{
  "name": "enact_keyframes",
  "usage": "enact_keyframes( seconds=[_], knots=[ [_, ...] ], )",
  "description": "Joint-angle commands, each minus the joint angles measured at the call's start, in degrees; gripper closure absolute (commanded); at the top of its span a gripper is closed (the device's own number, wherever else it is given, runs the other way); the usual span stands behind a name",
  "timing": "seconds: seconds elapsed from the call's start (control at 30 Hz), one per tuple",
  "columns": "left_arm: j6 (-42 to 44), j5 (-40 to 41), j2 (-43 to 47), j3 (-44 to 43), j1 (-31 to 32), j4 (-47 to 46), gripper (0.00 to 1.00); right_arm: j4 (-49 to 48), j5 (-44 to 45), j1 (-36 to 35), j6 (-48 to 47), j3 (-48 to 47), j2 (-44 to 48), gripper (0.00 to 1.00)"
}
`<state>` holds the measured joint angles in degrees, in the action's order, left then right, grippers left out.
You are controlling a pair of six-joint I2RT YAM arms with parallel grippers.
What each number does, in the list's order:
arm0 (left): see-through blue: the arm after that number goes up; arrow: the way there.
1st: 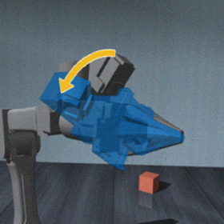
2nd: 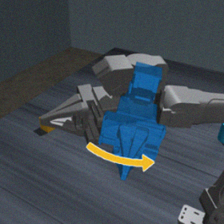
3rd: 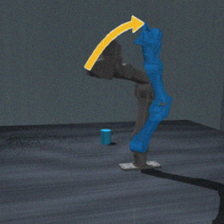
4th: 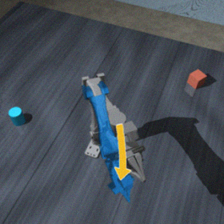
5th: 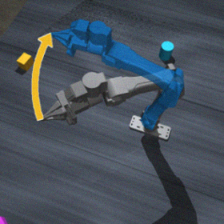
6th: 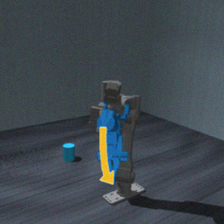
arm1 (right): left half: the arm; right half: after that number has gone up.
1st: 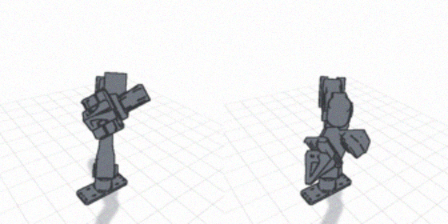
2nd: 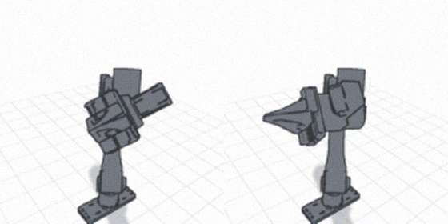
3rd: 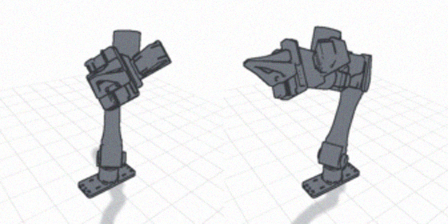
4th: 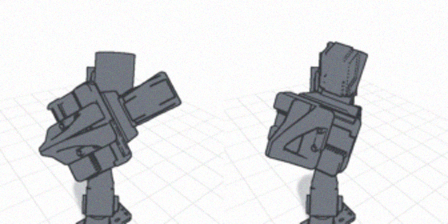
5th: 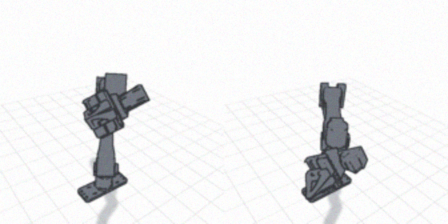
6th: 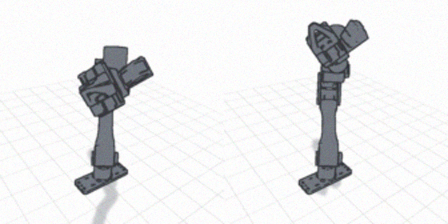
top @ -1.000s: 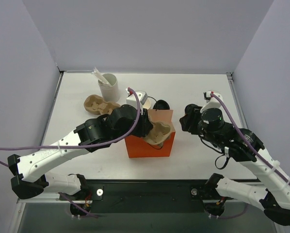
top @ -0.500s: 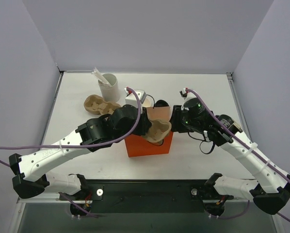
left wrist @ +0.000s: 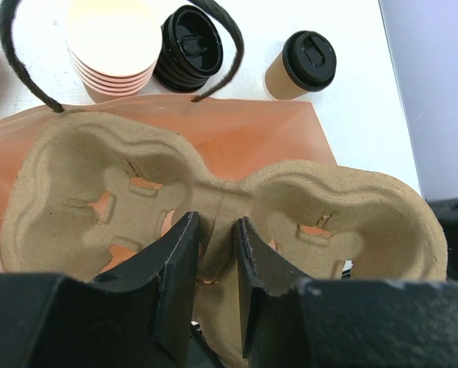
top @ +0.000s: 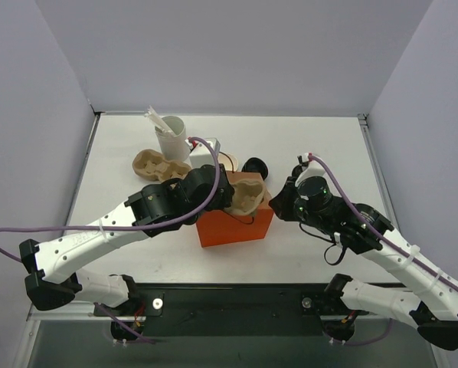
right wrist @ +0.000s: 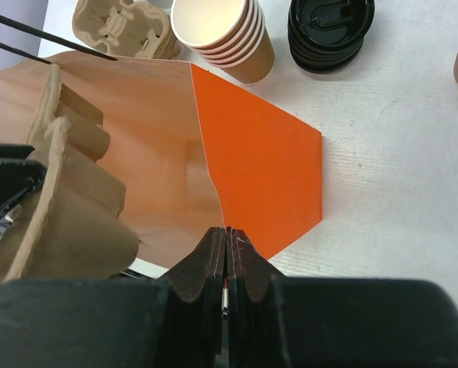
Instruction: Pack the takeout coffee
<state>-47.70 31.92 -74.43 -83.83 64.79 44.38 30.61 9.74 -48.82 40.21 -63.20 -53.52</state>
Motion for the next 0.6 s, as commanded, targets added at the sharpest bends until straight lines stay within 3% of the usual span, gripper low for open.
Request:
enact_keyframes(
  seconds=[0.0, 0.57],
  knots=[
    [-3.4, 3.7, 1.4, -1.3, 0.2, 0.0, 0.78, -3.0, 6.2, -3.2, 3.7, 1.0, 1.0, 1.00],
    [-5.6, 12.5, -5.1, -9.5, 0.9, 8.5, 0.78, -3.9, 10.9, -6.2, 5.1, -1.4, 0.1, 1.00]
  ],
)
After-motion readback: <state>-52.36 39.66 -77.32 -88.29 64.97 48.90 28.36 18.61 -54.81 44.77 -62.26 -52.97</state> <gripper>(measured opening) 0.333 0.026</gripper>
